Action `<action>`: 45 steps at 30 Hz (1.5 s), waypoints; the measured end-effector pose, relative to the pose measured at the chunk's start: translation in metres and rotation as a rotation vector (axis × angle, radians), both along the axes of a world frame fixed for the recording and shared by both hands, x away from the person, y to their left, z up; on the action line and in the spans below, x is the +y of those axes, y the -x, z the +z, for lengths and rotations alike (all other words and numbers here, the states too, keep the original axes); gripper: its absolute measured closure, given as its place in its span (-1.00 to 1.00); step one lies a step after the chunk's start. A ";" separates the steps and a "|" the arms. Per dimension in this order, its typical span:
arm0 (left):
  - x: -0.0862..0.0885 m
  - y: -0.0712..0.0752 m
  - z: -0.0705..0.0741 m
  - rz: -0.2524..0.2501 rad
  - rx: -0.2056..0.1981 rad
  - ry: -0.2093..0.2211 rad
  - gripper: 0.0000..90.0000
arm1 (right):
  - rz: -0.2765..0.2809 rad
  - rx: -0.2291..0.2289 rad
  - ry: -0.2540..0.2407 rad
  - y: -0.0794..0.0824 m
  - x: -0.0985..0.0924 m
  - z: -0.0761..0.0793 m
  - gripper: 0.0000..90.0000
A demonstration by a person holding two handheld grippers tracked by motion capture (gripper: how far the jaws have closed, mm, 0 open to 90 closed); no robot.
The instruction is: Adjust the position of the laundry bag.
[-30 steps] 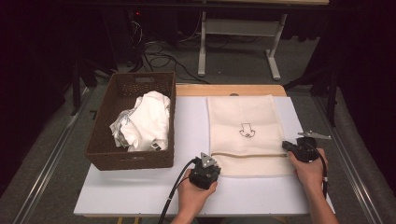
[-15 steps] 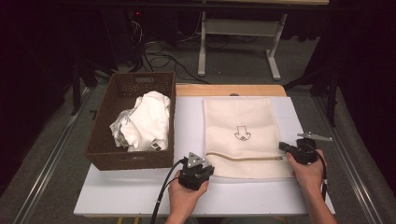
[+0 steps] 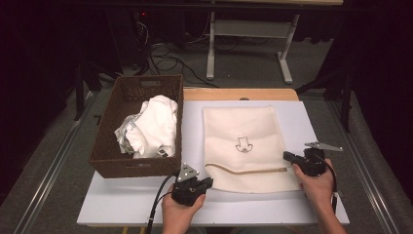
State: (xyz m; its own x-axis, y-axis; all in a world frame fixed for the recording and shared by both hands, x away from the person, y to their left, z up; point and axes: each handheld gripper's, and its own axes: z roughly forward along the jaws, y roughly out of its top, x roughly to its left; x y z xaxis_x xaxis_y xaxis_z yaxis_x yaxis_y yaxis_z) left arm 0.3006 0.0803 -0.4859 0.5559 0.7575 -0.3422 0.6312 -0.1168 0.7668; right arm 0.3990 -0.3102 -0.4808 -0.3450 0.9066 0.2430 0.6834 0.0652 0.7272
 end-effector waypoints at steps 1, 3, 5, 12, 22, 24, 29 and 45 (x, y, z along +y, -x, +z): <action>0.004 0.003 0.001 0.003 -0.001 0.001 0.91 | 0.005 0.000 -0.002 0.001 0.001 0.000 0.96; 0.008 0.007 0.001 0.006 -0.002 0.000 0.91 | 0.012 0.005 -0.014 0.004 0.004 0.001 0.96; 0.010 0.008 0.001 0.006 -0.002 0.001 0.91 | 0.020 0.009 -0.019 0.007 0.006 0.001 0.96; 0.026 0.028 0.002 0.013 -0.003 0.007 0.91 | 0.045 0.019 -0.035 0.018 0.017 -0.001 0.96; 0.040 0.050 0.006 0.022 -0.016 0.006 0.91 | 0.094 0.028 -0.045 0.036 0.034 0.000 0.96; 0.044 0.058 0.006 0.020 -0.008 0.011 0.91 | 0.103 0.031 -0.043 0.042 0.037 0.000 0.96; 0.048 0.071 0.003 0.008 0.000 0.010 0.91 | 0.111 0.033 -0.042 0.054 0.041 0.000 0.96; 0.066 0.086 -0.015 0.066 0.023 -0.053 0.51 | 0.123 0.053 -0.031 0.065 0.052 -0.015 0.79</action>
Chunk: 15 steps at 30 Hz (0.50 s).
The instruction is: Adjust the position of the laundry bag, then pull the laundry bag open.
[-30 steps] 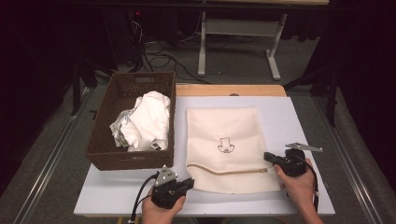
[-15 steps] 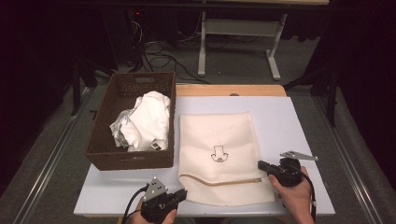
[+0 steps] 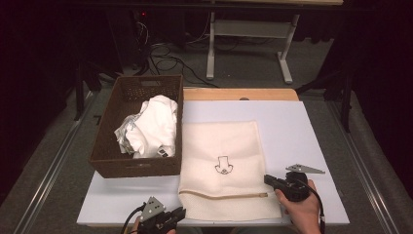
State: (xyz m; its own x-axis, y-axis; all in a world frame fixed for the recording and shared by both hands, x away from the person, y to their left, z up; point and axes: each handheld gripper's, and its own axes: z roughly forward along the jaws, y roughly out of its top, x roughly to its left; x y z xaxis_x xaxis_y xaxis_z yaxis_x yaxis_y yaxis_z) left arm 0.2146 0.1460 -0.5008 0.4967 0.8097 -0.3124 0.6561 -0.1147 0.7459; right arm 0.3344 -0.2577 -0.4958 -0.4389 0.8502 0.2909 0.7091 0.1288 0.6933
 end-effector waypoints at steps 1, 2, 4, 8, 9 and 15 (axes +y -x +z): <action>0.000 0.000 0.000 0.000 0.000 0.000 0.26 | -0.005 -0.015 0.004 0.000 0.000 0.000 0.53; -0.001 -0.003 0.000 0.007 0.017 -0.012 0.07 | -0.013 -0.038 -0.008 -0.001 -0.002 0.002 0.28; -0.004 -0.005 0.003 0.003 0.013 -0.001 -0.21 | -0.017 -0.055 -0.046 -0.003 -0.005 0.004 -0.04; -0.015 -0.012 0.012 -0.016 -0.008 0.008 -0.46 | -0.034 -0.037 -0.045 -0.006 -0.010 0.004 -0.25; -0.015 -0.012 0.012 -0.016 -0.008 0.008 -0.47 | -0.034 -0.037 -0.045 -0.006 -0.010 0.004 -0.25; -0.045 -0.032 0.021 -0.066 -0.020 0.029 -0.52 | -0.061 -0.008 -0.014 -0.001 -0.012 -0.001 -0.29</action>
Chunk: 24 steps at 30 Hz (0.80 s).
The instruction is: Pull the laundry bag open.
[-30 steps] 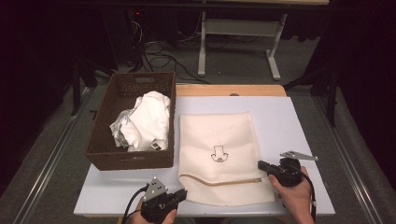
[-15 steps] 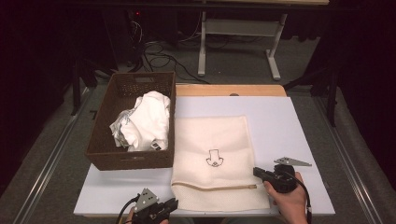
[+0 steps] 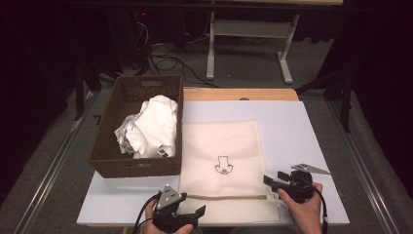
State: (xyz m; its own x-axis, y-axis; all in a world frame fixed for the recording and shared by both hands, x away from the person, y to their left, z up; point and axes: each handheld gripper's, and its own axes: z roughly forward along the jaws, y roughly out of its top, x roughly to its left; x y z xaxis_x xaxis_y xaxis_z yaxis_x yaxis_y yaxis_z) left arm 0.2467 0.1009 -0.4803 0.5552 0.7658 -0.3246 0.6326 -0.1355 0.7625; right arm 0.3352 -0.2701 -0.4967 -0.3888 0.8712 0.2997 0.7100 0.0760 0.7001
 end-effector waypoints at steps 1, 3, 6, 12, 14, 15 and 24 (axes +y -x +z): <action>0.000 0.000 0.000 0.000 0.000 0.000 -0.53 | 0.000 0.000 0.000 0.000 0.000 0.000 -0.29; -0.008 -0.004 0.001 -0.007 -0.006 0.000 -0.53 | 0.005 0.004 -0.006 0.001 -0.003 -0.001 -0.18; -0.026 -0.013 0.003 -0.040 -0.005 0.006 -0.53 | 0.010 0.019 -0.014 0.000 -0.005 -0.002 -0.13; -0.053 -0.026 0.004 -0.089 -0.005 0.007 -0.52 | 0.043 0.050 0.009 -0.002 0.003 -0.007 -0.08; -0.060 -0.030 0.002 -0.097 0.001 0.011 -0.52 | 0.040 0.051 0.011 -0.002 0.003 -0.009 -0.03; -0.063 -0.032 0.001 -0.099 0.006 0.016 -0.52 | 0.044 0.052 0.008 -0.003 0.002 -0.009 -0.01; -0.092 -0.042 -0.006 -0.155 0.043 -0.001 -0.43 | 0.073 0.093 -0.070 0.000 0.000 -0.011 0.08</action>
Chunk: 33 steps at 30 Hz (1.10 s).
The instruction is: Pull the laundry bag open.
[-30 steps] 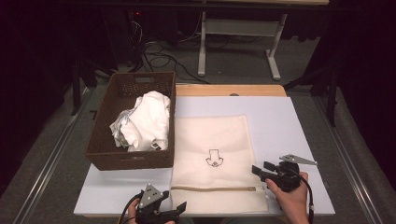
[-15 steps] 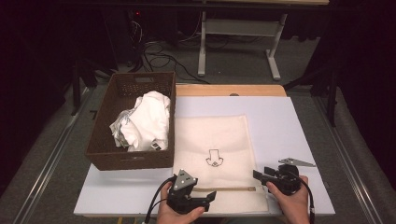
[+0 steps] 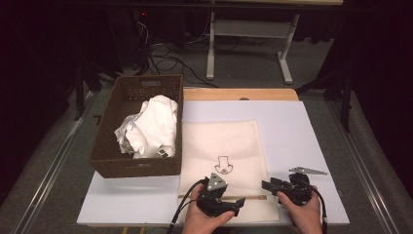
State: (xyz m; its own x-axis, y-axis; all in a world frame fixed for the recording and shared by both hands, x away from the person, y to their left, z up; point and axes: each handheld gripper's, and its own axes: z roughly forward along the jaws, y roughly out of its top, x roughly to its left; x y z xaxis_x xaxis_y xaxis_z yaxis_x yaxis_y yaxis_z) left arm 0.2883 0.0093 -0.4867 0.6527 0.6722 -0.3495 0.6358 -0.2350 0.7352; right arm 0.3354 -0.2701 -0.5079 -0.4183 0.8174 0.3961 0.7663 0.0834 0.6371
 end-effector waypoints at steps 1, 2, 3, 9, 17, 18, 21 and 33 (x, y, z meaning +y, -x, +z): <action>-0.003 -0.001 -0.001 -0.008 0.007 0.002 -0.40 | 0.000 0.002 -0.016 0.002 -0.001 -0.001 0.10; -0.006 -0.002 -0.002 -0.018 0.017 0.006 -0.37 | 0.002 0.002 -0.021 0.004 -0.001 -0.002 0.11; -0.009 -0.002 -0.003 -0.035 0.024 0.004 -0.34 | 0.007 -0.001 -0.022 0.005 -0.001 -0.002 0.12; -0.029 -0.004 -0.012 -0.085 0.067 -0.017 -0.29 | -0.011 -0.054 0.107 0.012 0.011 -0.001 0.37; -0.052 -0.005 -0.017 -0.172 0.080 -0.061 -0.09 | -0.014 -0.082 0.165 0.011 0.012 -0.002 0.95; -0.053 -0.006 -0.018 -0.172 0.084 -0.065 -0.08 | -0.016 -0.074 0.147 0.011 0.011 -0.002 0.96; -0.055 -0.010 -0.022 -0.160 0.101 -0.052 0.00 | -0.015 -0.086 0.069 0.013 0.007 0.001 0.96; -0.056 -0.007 -0.014 -0.189 0.107 0.031 0.23 | 0.006 -0.233 -0.068 0.028 0.009 0.023 0.96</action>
State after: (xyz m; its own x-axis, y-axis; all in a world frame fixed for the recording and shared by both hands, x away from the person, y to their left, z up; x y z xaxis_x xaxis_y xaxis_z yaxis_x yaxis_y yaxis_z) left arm 0.2956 -0.0468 -0.5009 0.7242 0.5289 -0.4425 0.6575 -0.3361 0.6744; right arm 0.3069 -0.2607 -0.4853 -0.5095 0.7893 0.3428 0.5977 0.0380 0.8008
